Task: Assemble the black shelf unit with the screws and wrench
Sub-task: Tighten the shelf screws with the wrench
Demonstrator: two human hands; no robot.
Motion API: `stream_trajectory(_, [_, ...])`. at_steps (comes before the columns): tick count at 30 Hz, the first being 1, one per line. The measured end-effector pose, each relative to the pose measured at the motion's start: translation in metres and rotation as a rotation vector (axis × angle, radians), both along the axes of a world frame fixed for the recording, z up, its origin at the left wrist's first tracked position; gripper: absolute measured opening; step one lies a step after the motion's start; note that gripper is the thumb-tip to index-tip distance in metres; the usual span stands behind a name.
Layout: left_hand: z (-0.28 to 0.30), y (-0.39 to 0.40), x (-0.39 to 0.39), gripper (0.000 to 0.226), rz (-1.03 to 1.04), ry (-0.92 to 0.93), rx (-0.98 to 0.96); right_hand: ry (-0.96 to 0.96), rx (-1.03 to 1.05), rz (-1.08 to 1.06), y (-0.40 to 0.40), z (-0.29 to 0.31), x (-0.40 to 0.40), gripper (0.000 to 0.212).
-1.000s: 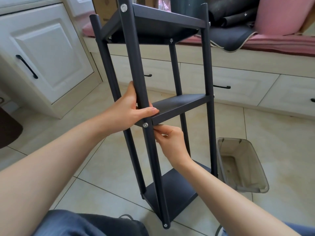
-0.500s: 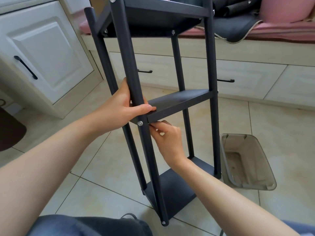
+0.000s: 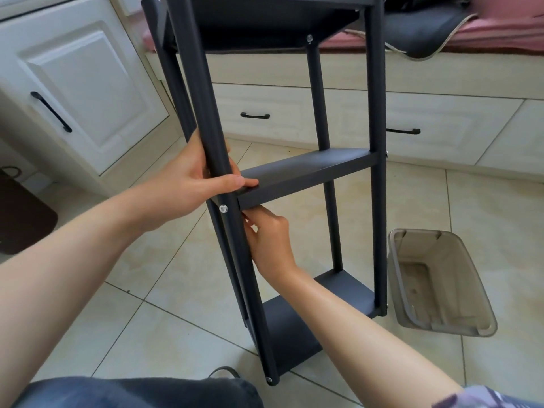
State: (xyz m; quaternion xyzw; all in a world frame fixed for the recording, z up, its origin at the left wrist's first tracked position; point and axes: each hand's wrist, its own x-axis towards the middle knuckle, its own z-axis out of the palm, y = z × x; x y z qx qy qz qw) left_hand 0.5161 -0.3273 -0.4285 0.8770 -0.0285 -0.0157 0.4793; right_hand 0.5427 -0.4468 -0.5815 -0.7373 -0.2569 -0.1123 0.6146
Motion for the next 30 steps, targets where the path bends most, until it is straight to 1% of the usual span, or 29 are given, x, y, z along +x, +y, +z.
stream_trajectory(3, [0.0, 0.0, 0.0, 0.049, -0.007, 0.002, 0.008, -0.037, -0.011, -0.012, -0.002, -0.001, 0.004, 0.012])
stream_trajectory(6, [0.0, 0.003, 0.001, 0.041, -0.006, 0.006, -0.003, -0.046, -0.066, -0.06, -0.011, -0.007, 0.004, 0.015])
stream_trajectory(8, [-0.001, 0.004, 0.0, 0.04, -0.004, 0.006, -0.018, -0.043, -0.086, -0.073, -0.018, -0.008, 0.001, 0.017])
stream_trajectory(11, [-0.002, 0.002, -0.001, 0.046, -0.005, -0.006, -0.01, -0.049, -0.093, -0.071, -0.029, -0.006, -0.004, 0.016])
stream_trajectory(14, [-0.002, -0.001, -0.003, 0.059, 0.016, -0.018, -0.022, -0.045, -0.097, -0.054, -0.036, -0.003, -0.004, 0.015])
stream_trajectory(19, [-0.004, -0.002, -0.002, 0.06, -0.001, -0.021, -0.026, 0.056, -0.068, 0.002, -0.042, 0.001, -0.003, 0.013])
stream_trajectory(22, [-0.005, -0.001, -0.001, 0.059, 0.007, -0.023, -0.022, 0.054, -0.074, 0.033, -0.043, 0.006, -0.001, 0.013])
stream_trajectory(24, [-0.005, 0.0, 0.0, 0.057, 0.01, -0.021, -0.028, 0.058, -0.108, 0.043, -0.043, 0.008, 0.001, 0.016])
stream_trajectory(27, [-0.006, 0.002, 0.0, 0.054, 0.011, -0.018, -0.025, 0.118, -0.165, 0.079, -0.046, 0.006, -0.002, 0.022])
stream_trajectory(30, [-0.007, 0.002, 0.0, 0.055, 0.019, -0.011, -0.018, 0.164, -0.164, 0.111, -0.046, 0.008, -0.004, 0.025])
